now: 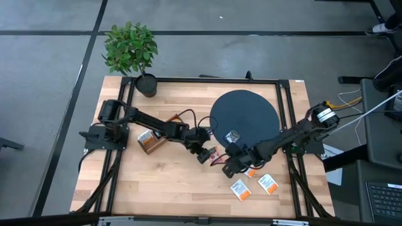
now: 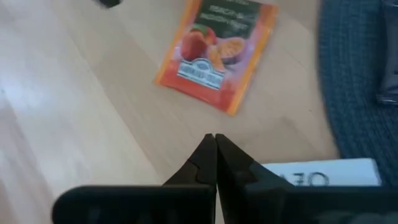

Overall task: Pick & Place Tea
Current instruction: Put the orange tea bag into the right section of the wooden organizer

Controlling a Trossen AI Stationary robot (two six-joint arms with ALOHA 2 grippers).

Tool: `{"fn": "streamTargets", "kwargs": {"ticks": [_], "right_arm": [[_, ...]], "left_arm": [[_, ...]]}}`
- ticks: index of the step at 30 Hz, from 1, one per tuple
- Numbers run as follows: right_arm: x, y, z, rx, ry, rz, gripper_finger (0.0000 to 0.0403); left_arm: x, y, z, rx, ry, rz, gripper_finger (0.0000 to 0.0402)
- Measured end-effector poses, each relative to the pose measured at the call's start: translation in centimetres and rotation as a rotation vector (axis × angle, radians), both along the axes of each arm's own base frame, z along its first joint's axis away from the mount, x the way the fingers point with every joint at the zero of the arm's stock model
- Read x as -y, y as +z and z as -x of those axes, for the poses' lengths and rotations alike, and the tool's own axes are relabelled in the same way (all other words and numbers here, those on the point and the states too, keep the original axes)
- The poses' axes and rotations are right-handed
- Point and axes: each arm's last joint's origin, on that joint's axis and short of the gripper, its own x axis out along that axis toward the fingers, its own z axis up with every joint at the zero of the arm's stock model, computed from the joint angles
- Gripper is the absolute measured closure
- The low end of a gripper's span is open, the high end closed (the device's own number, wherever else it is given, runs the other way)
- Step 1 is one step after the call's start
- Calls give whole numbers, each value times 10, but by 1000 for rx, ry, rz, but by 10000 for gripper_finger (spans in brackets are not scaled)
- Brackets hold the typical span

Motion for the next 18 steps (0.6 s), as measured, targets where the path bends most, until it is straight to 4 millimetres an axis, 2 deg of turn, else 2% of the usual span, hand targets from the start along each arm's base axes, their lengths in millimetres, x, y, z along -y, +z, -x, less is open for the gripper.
{"fn": "streamTargets", "kwargs": {"ticks": [4,13,18], "right_arm": [[0,2,-4,33,6,-7,401],[8,4,-10,62,9,-19,401],[16,3,-16,71,-5,-3,401]], "left_arm": [[-8,10,-1,44,15,-61,233],[-41,6,1,-1,77,-101,233],[-46,2,1,-14,84,-107,233]]}}
